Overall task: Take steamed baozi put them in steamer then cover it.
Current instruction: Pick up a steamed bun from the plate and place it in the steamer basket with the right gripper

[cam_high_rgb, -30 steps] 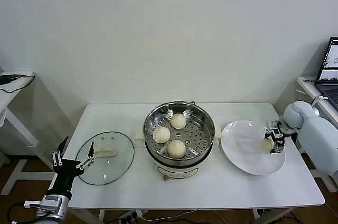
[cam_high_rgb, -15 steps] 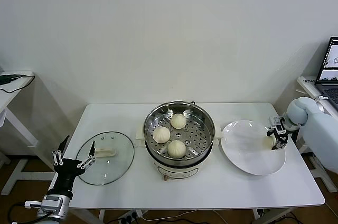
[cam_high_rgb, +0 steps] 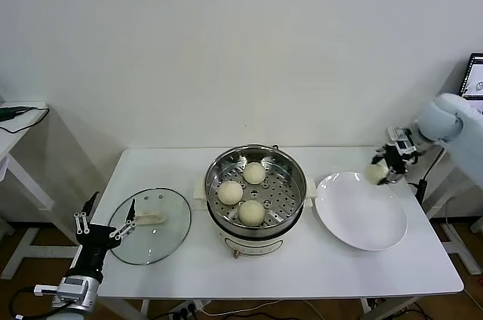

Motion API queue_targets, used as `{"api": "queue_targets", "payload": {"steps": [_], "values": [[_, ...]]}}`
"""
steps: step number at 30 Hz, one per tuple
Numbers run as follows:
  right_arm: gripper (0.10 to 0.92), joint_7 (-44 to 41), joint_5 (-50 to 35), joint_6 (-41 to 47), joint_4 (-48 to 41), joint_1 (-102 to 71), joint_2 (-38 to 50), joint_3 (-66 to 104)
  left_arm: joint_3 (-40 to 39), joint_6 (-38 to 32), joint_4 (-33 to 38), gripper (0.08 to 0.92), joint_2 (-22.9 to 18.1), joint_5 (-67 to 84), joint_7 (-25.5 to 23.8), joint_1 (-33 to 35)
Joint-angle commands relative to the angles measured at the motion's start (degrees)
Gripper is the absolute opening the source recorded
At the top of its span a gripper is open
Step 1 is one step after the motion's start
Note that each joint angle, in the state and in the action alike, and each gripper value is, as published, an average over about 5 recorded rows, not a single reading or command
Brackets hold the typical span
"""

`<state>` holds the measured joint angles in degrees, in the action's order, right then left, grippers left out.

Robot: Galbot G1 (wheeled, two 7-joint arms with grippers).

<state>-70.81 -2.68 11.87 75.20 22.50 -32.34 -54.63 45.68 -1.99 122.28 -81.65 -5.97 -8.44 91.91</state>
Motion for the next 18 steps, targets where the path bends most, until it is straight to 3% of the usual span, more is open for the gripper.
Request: {"api": "queue_targets", "payload": {"steps": [1, 9, 18], "values": [[0.654, 3.67, -27.37, 13.47, 20.24, 34.72, -3.87, -33.43, 0.13, 0.0, -0.17, 0.823, 0.84, 0.89, -0.27, -0.57], [0.653, 6.11, -33.41, 16.83, 21.51, 36.92, -15.93, -36.08, 0.44, -0.11, 0.06, 0.823, 1.22, 1.96, -0.49, -0.92], [0.653, 6.91, -29.82, 17.33, 12.88, 25.15, -26.9, -31.55, 1.5, -0.03, -0.12, 0.823, 1.43, 2.82, -0.83, -1.17]]}}
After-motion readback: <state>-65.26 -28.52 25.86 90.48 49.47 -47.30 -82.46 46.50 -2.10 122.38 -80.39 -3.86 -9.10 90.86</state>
